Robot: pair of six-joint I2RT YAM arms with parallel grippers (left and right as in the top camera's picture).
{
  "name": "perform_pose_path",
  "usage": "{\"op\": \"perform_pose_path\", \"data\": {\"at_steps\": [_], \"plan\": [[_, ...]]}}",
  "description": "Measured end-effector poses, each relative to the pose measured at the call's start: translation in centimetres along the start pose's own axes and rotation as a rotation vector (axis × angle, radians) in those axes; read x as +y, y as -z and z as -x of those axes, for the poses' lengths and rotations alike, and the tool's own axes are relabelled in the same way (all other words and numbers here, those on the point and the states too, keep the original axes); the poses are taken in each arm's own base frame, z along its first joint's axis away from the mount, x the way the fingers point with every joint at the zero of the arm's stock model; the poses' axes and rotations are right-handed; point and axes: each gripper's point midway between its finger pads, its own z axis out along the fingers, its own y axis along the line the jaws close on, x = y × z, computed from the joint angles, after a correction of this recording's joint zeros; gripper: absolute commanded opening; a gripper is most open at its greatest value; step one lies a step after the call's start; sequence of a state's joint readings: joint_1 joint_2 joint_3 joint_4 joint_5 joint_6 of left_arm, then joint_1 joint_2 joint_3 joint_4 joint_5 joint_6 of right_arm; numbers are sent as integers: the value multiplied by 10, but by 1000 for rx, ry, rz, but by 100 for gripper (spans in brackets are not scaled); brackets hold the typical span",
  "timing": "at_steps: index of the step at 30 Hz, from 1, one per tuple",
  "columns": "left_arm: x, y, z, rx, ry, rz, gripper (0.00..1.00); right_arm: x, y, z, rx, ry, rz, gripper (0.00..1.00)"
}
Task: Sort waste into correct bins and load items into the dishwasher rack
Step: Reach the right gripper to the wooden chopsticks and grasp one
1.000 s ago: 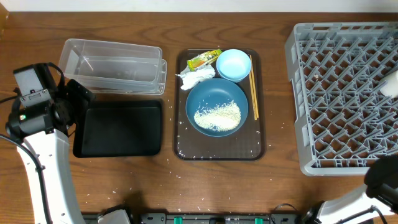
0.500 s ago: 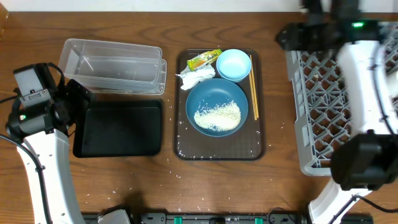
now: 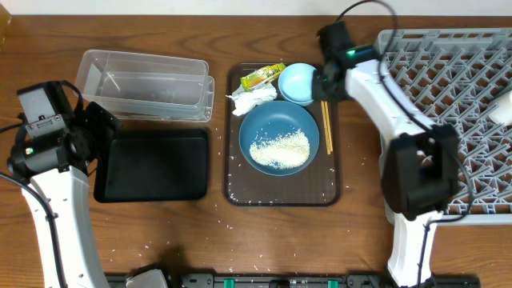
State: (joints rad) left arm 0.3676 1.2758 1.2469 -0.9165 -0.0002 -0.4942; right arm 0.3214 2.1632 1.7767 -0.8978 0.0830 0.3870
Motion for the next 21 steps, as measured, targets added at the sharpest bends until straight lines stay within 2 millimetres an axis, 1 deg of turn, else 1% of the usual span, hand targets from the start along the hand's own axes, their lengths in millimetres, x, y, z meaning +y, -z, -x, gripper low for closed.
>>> {"op": "perform_pose_path", "data": {"at_steps": [3,6,12,21], "plan": [[0,0,0,0,0,0,95,14,-12,-14,38,18,-5,1],[0,0,0,0,0,0,95,27,-17,-26,62,38,-6,1],[0,0,0,0,0,0,95,42,-16,-36,84,48,23,1],[0,0,0,0,0,0,95,62,-12,-55,182,43,148,1]]}}
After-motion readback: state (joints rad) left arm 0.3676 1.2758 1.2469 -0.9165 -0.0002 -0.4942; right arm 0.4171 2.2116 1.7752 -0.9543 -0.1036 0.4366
